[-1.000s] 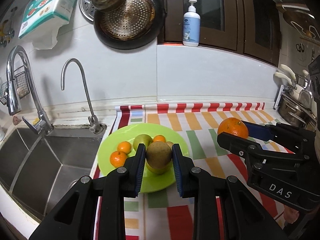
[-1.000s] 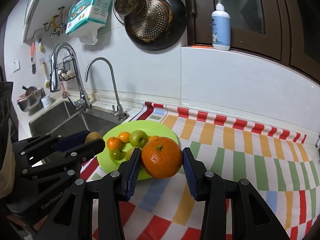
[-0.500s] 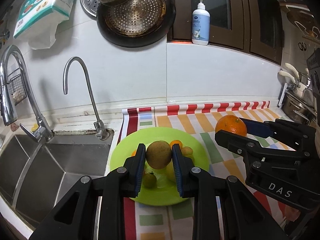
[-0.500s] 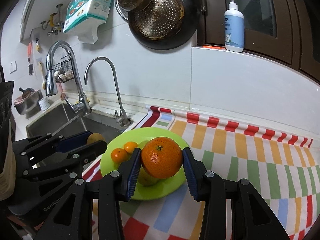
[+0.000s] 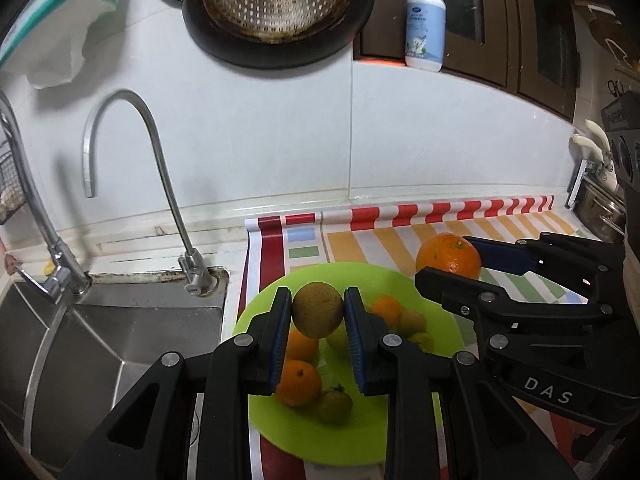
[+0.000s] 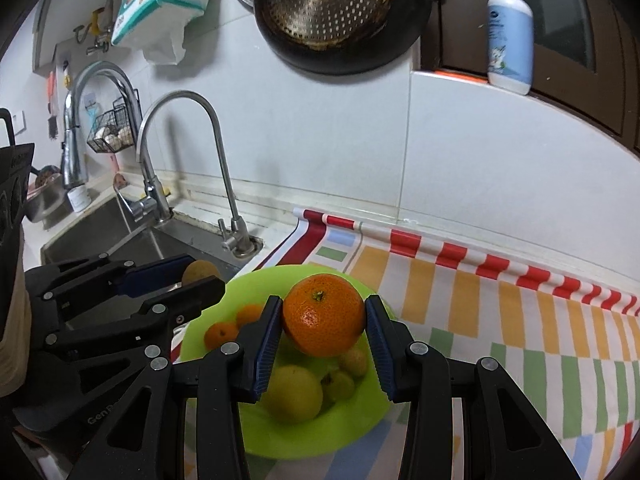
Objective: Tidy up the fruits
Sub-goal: 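Lower the yellow fruit onto the plate and open the left tool while the right tool releases the orange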
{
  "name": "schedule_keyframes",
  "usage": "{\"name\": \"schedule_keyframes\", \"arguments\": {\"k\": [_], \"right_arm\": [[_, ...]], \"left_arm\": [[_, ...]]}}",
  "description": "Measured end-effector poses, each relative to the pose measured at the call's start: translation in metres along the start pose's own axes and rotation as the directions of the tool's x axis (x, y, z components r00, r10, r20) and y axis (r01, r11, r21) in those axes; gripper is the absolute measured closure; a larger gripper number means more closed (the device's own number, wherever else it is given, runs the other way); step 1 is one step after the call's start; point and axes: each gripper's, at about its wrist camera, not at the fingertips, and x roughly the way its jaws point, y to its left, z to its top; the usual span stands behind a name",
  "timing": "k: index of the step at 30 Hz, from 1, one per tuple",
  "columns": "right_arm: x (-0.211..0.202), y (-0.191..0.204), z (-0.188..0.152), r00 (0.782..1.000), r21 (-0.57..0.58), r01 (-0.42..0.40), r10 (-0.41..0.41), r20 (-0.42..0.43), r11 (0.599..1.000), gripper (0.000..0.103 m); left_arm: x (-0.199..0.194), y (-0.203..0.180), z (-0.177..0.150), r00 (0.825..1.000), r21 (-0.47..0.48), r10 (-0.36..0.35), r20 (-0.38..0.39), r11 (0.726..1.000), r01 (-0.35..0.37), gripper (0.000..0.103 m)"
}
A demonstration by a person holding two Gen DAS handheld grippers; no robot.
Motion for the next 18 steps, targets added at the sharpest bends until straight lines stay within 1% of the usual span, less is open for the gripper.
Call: {"name": "schedule_keyframes", "arguments": {"k": [3, 8, 13, 18], "right_arm": [[0.018, -0.004, 0.004, 1.0, 0.002, -0.007, 0.007, -0.02, 1.0, 0.06], [0.049, -0.009, 0.008, 0.998, 0.012, -0.017, 0.018, -0.054, 1.0, 0.06], [0.078, -0.014, 0.009, 0.995, 0.019, -0.033, 0.035, -0.095, 0.999, 0.06], [0.098, -0.02, 0.01, 0.991, 0.04, -0.044, 0.048, -0.122, 0.998, 0.06]], "left_arm": [[0.017, 0.005, 0.002, 1.0, 0.016, -0.016, -0.027, 1.0, 0.016, 0.076], [0.044, 0.012, 0.002, 0.998, 0.039, -0.019, -0.058, 0.999, 0.022, 0.076], [0.07, 0.018, 0.002, 0.994, 0.018, -0.044, -0.101, 0.999, 0.046, 0.076], [0.091, 0.023, 0.003, 0.989, 0.004, -0.067, -0.13, 0.998, 0.068, 0.076]]}}
